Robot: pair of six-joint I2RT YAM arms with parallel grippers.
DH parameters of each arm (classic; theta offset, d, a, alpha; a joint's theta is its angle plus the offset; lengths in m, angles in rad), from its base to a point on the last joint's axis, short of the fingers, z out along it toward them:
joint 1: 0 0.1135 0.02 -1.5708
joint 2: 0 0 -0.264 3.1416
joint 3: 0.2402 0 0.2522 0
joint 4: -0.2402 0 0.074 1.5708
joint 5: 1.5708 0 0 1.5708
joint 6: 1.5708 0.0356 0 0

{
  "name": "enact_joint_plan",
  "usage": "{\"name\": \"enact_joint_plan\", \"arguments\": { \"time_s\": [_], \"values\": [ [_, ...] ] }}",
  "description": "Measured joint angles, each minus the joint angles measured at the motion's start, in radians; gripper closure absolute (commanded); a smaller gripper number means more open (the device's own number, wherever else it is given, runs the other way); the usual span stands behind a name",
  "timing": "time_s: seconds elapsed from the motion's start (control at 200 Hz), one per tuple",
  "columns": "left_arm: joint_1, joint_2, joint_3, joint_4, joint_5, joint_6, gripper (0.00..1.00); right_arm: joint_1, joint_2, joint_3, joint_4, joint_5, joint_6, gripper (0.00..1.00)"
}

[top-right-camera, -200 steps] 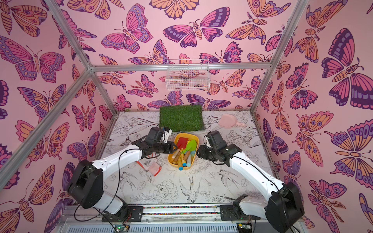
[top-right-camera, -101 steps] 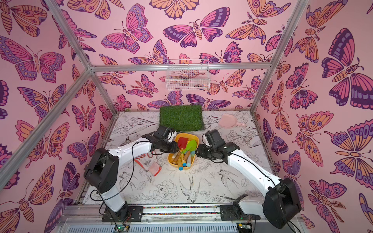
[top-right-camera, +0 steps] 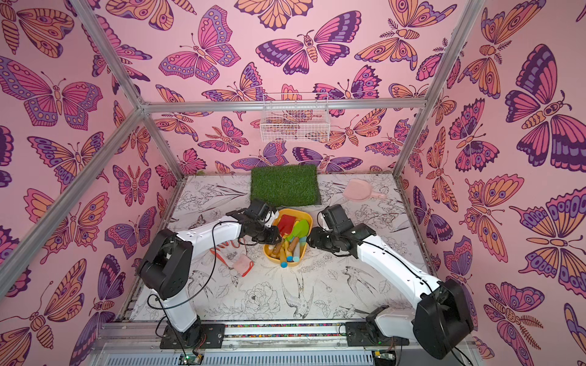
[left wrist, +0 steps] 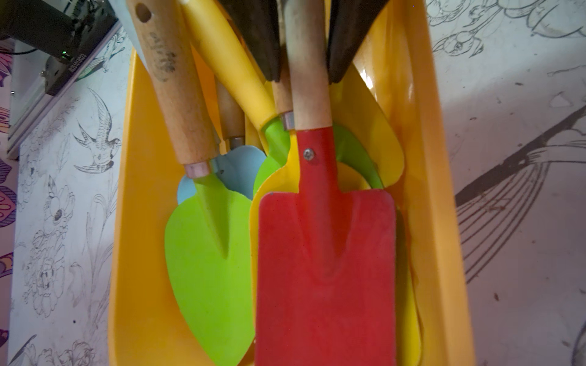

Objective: Take the shovel out of the storage box
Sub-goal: Pick up the shovel from the storage box.

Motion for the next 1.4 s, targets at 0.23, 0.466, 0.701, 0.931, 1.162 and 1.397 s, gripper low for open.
{"name": "enact_joint_plan", "arguments": {
  "time_s": [0.23, 0.466, 0.701, 0.931, 1.162, 1.397],
  "values": [
    [0.000, 0.000, 0.000, 0.000, 0.008, 0.002, 0.94, 0.000, 0.000, -0.002, 0.002, 0.020, 0.009, 0.46],
    [0.000, -0.021, 0.000, -0.009, -0.005, 0.000, 1.00, 0.000, 0.006, -0.002, 0.069, -0.047, 0.010, 0.46],
    [-0.002, -0.129, 0.000, 0.011, -0.003, -0.013, 1.00, 0.000, 0.008, -0.002, 0.124, -0.102, 0.010, 0.46],
    [-0.031, -0.181, -0.021, 0.079, 0.003, -0.025, 1.00, 0.000, -0.001, -0.002, 0.135, -0.056, 0.027, 0.46],
    [-0.089, -0.194, -0.060, 0.142, 0.016, -0.028, 1.00, 0.000, -0.002, -0.002, 0.181, 0.014, 0.082, 0.49],
    [-0.124, -0.226, -0.105, 0.197, 0.030, -0.028, 1.00, -0.003, 0.013, 0.001, 0.245, 0.067, 0.125, 0.54]
  ]
}}
